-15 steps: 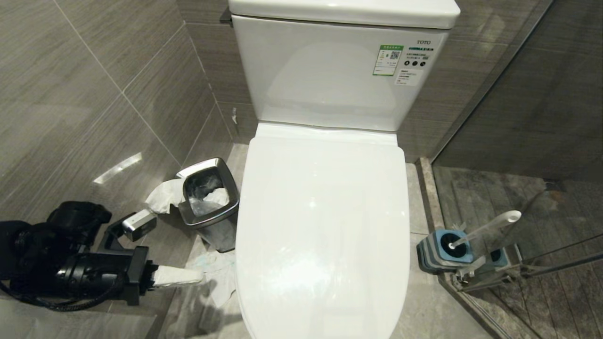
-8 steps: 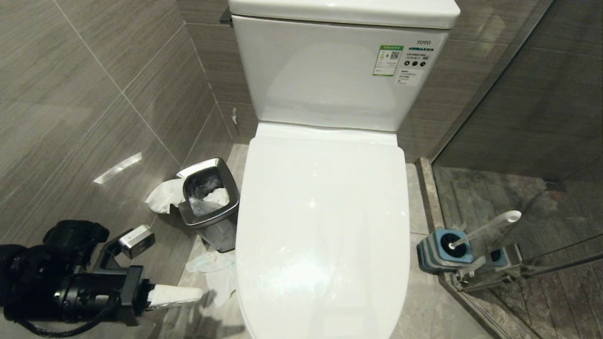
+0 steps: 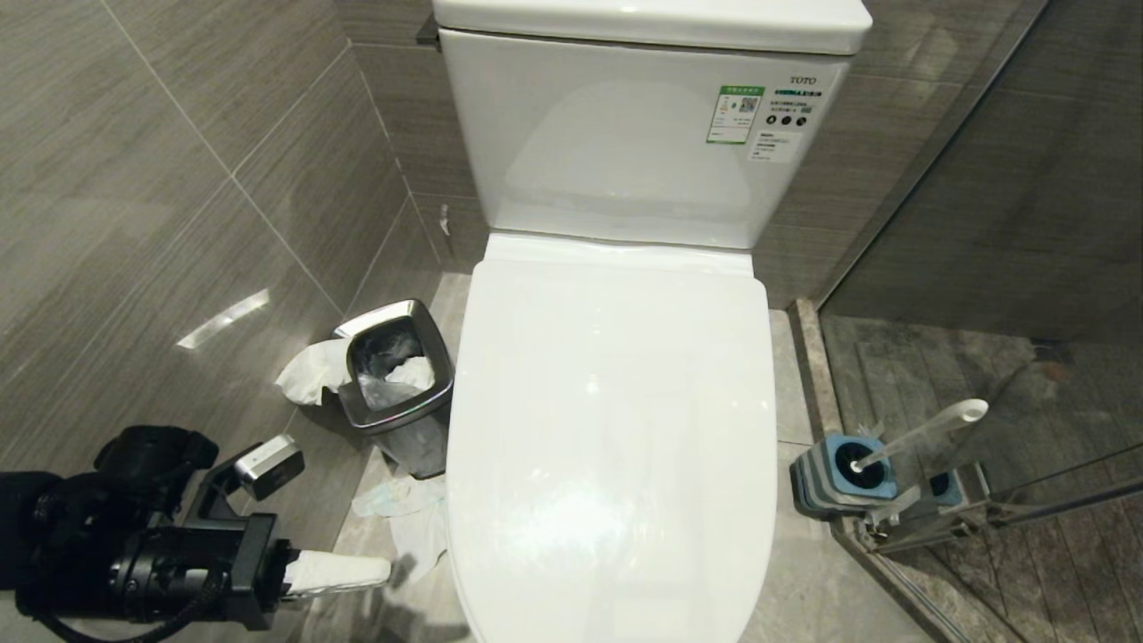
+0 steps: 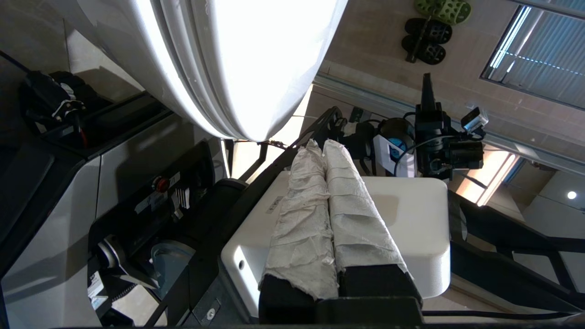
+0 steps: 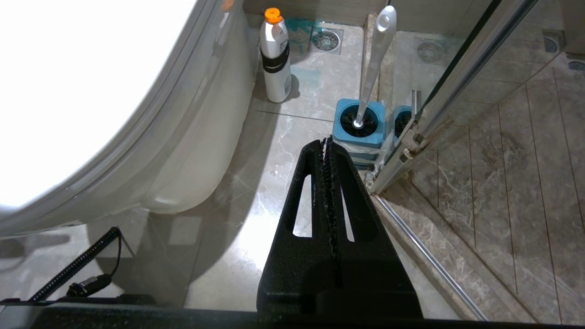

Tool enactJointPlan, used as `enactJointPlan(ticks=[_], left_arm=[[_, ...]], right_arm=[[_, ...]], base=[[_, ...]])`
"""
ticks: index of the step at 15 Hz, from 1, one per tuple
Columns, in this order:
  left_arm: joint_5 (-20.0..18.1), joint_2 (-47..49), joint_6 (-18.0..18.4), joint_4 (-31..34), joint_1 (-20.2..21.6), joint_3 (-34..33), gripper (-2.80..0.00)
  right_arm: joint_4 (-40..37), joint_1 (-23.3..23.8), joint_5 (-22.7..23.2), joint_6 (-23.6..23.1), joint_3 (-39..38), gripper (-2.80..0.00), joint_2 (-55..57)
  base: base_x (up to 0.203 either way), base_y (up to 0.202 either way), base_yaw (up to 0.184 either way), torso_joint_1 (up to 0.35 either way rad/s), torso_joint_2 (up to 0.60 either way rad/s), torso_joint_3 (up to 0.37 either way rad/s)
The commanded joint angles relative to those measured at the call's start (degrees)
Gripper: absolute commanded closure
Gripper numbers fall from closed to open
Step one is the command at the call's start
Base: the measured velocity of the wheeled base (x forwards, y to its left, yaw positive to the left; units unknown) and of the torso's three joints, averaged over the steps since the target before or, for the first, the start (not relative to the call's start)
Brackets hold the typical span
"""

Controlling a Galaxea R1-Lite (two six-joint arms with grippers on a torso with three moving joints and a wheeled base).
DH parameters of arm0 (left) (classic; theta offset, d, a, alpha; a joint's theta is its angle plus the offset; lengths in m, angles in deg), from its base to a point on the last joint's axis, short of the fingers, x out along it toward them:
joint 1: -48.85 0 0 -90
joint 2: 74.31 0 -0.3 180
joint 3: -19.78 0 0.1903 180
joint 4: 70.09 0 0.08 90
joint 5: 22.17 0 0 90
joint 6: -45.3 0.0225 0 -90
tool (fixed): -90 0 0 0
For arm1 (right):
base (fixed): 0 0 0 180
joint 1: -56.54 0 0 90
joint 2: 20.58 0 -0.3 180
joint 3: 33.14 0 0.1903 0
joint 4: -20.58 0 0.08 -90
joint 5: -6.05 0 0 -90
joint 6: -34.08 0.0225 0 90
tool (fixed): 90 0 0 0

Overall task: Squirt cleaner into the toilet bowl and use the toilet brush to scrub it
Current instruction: Use the left hand to lift the toilet lid slightly

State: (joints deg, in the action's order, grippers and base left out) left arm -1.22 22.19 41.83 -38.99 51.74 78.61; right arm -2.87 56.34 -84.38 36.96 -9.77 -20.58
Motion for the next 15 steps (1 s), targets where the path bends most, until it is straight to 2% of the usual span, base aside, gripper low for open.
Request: enactJointPlan(ticks=[1,6,7,9,13,14,15], left_arm=[[-0.39,0.18,0.05,-0.17,0.01,-0.31,0.00],[-1.53,0.88,0.48,-0.17,0.01,-0.48,0.00],[-1.60,0.97,0.95,-0.17,-0.22,-0.63,0.00],[-1.70,0.97,4.87,-0.12,-0.38,-1.59,0.00],[-2.06,0.97,5.14,-0.17,-0.43,-2.31,0.00],[-2.07,0.97,5.14,-0.17,-0.43,-2.70,-2.80],[-2.35,0.95,5.14,-0.17,-0.52,-2.94,-2.80]], right_arm=[[0.00,-0.01,-0.01,0.02,0.00,0.00,0.09],[0.00,0.01,-0.01,0.02,0.00,0.00,0.09],[0.00,0.01,-0.01,0.02,0.00,0.00,0.09],[0.00,0.03,-0.01,0.02,0.00,0.00,0.09],[0.00,-0.05,-0.01,0.02,0.00,0.00,0.09],[0.00,-0.04,-0.01,0.02,0.00,0.00,0.09],[0.00,0.01,-0.01,0.02,0.00,0.00,0.09]], base=[[0.000,0.000,0.000,0.000,0.00,0.000],[0.000,0.000,0.000,0.000,0.00,0.000],[0.000,0.000,0.000,0.000,0.00,0.000],[0.000,0.000,0.000,0.000,0.00,0.000],[0.000,0.000,0.000,0.000,0.00,0.000],[0.000,0.000,0.000,0.000,0.00,0.000],[0.000,0.000,0.000,0.000,0.00,0.000]])
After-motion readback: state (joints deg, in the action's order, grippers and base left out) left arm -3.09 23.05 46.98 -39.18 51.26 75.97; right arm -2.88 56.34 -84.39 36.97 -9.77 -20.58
